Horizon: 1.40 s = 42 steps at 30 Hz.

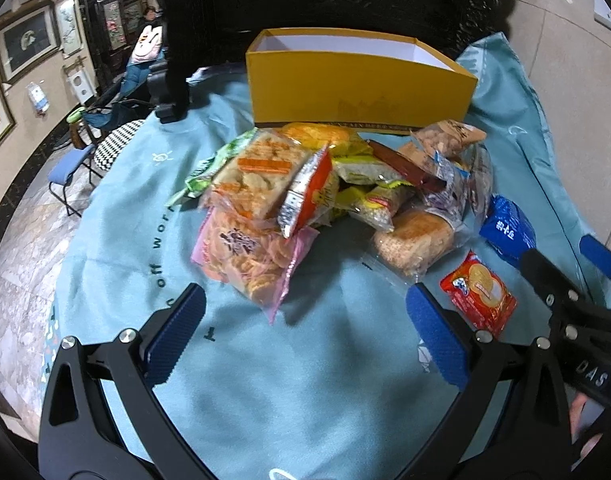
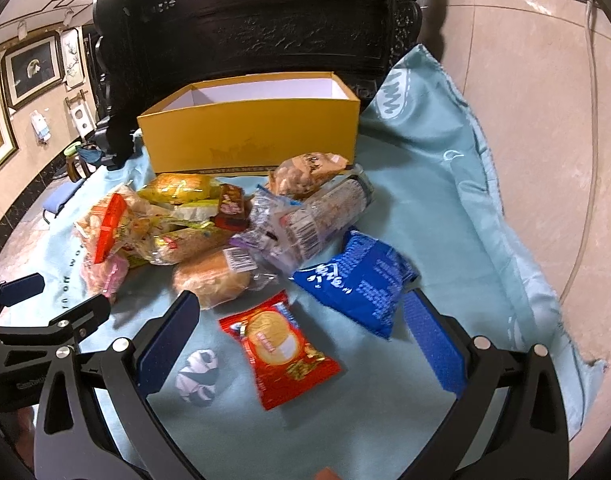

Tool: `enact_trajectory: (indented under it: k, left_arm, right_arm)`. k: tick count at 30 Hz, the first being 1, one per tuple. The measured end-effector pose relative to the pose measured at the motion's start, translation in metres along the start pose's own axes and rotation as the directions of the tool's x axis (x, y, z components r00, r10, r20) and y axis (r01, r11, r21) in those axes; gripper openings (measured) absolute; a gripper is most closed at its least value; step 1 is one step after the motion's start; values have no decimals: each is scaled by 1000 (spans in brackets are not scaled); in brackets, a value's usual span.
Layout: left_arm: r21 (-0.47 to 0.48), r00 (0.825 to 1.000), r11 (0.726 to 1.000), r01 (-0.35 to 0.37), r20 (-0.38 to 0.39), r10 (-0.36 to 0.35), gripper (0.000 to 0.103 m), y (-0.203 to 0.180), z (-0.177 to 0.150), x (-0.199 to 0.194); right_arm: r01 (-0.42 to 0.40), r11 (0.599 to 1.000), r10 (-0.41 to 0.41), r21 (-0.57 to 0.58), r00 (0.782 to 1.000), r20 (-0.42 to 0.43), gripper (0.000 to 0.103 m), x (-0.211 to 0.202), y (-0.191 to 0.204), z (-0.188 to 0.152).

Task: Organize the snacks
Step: 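Grasp the pink cookie bag with the left gripper while the right gripper grasps the red biscuit packet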

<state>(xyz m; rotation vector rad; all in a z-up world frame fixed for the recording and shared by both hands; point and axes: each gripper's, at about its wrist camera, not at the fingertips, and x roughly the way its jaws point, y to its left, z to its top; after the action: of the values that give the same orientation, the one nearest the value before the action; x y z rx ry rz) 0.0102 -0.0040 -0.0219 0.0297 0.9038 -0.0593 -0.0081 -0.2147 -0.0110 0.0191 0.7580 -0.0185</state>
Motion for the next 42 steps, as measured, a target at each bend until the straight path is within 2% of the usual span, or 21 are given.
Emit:
enact_trajectory:
  k: [6, 10, 12, 18, 20, 21, 22, 23, 27, 28, 29, 35, 42]
  left_arm:
    - [-10, 1000, 1000, 12, -14, -12, 101, 8, 3, 11]
    - [15, 998, 999, 33, -48, -33, 101, 11, 1, 21]
    - [21, 998, 999, 33, -54, -32, 101, 15, -2, 23]
    - [17, 997, 999, 37, -72, -35, 101, 24, -4, 36]
    - [11, 996, 999, 37, -78, -36, 101, 28, -3, 39]
    - [9, 996, 999, 38, -80, -37, 101, 30, -3, 41]
    - [7, 996, 999, 40, -82, -39, 101, 32, -3, 42]
    - [4, 996, 999, 41, -84, -40, 101, 33, -2, 44]
    - [6, 994, 998, 57, -92, -56, 101, 34, 1, 50]
    - [9, 993, 998, 61, -98, -60, 101, 33, 1, 52]
    - [10, 993, 998, 64, -103, -62, 101, 33, 1, 54]
    - [-36, 989, 997, 64, -132, -68, 101, 38, 2, 68]
    - [-65, 987, 998, 27, -158, -37, 101, 52, 9, 87]
  right_arm:
    - [-13, 1000, 14, 19, 997, -79, 102, 19, -19, 2]
    - [-92, 994, 81, -65, 985, -149, 102, 32, -15, -10]
    - [-99, 989, 79, -107, 981, -176, 102, 37, -8, -18]
    - [-155, 973, 118, -172, 972, -203, 101, 49, 9, -27]
    - [-166, 969, 123, -185, 967, -224, 98, 57, 15, -28]
    - [-169, 967, 122, -190, 964, -236, 92, 62, 16, -28]
    - [-177, 965, 126, -191, 960, -251, 78, 67, 18, -27]
    - [-184, 965, 130, -189, 955, -267, 72, 71, 18, -29]
    - [-204, 959, 147, -194, 951, -274, 64, 78, 18, -31]
    - [-214, 957, 158, -194, 950, -270, 50, 78, 17, -31]
    - [-219, 956, 163, -193, 949, -270, 45, 77, 16, -31]
    - [-276, 950, 231, -144, 935, -268, 45, 68, 4, -34]
    - [-311, 941, 277, -130, 933, -230, 45, 50, 3, -26]
